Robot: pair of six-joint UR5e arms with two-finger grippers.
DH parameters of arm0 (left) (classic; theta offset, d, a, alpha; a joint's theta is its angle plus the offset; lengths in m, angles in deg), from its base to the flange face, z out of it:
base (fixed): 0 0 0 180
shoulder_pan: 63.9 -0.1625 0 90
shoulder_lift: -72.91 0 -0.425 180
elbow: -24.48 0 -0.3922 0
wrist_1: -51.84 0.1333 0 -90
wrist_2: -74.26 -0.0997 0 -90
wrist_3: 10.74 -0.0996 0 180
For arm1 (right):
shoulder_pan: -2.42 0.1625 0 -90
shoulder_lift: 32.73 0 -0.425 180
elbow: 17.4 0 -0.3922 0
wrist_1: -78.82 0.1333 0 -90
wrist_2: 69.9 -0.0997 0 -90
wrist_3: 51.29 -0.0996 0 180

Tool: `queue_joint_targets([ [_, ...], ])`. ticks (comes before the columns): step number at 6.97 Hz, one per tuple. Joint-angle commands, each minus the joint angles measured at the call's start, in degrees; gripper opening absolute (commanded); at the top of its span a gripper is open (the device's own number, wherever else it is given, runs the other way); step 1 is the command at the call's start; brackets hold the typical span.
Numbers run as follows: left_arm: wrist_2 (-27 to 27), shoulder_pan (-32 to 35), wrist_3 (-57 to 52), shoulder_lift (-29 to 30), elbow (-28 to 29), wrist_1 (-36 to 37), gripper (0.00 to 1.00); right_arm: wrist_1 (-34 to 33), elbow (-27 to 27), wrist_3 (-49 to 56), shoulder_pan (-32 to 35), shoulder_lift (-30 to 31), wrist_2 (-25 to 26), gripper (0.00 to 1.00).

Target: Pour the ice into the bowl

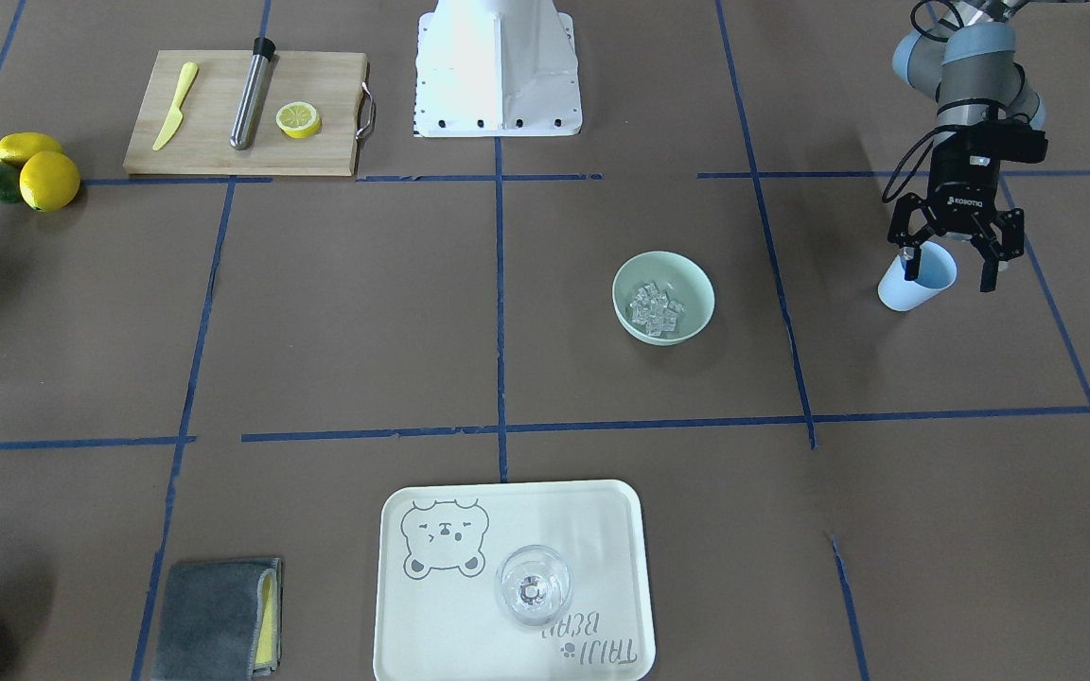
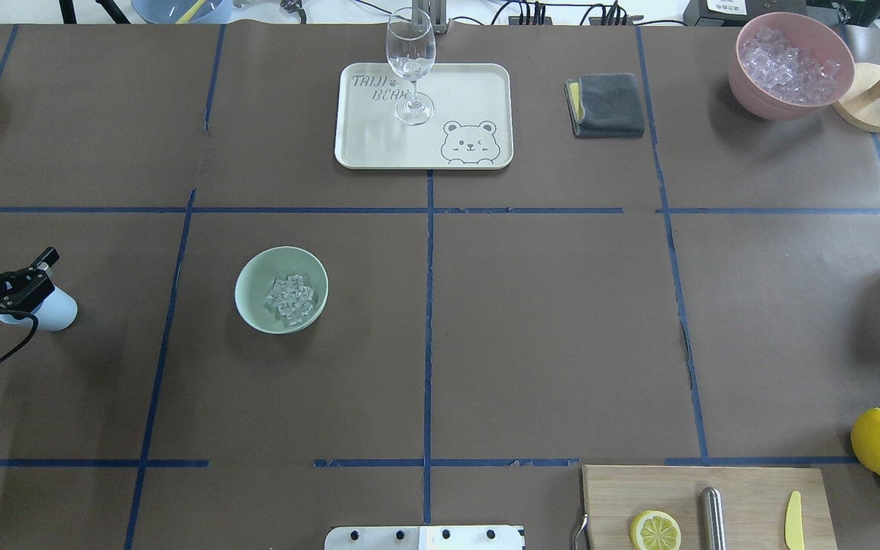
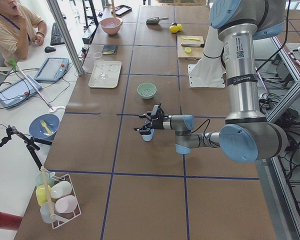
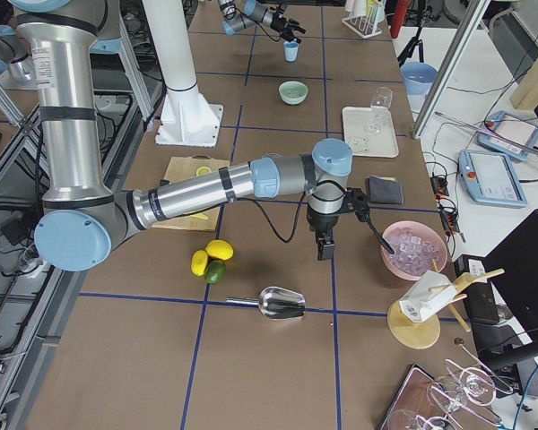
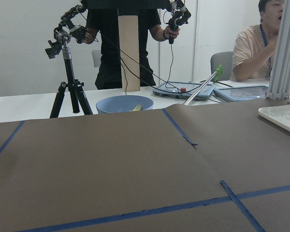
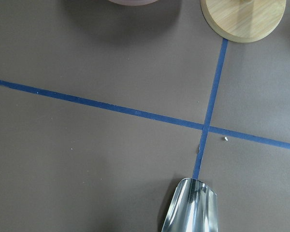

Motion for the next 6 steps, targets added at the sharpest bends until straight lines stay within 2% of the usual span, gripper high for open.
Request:
queue_joint_targets([
  [1, 11.84, 8.16, -6.46, -0.38, -0.73, 4.12, 1.0, 0.0, 0.03, -0.03, 0.0, -0.17, -0.08, 1.0],
  [3, 27.12, 17.9, -12.0, -0.38, -0.73, 11.32, 1.0, 0.0, 0.11, -0.03, 0.0, -0.35, -0.08, 1.0],
  [4, 36.33, 24.57, -19.08, -0.12, -0.73, 14.58, 1.0, 0.0, 0.03, -0.03, -0.09, -0.35, -0.08, 1.0],
  [5, 46.69, 33.95, -26.2, 1.18, -0.91, 21.4, 1.0, 0.0, 0.11, -0.03, -0.09, -0.43, -0.08, 1.0],
  [6, 54.71, 41.87, -31.92, 3.37, -1.17, 27.99, 1.0, 0.09, 0.11, -0.03, -0.09, -0.52, -0.08, 1.0],
])
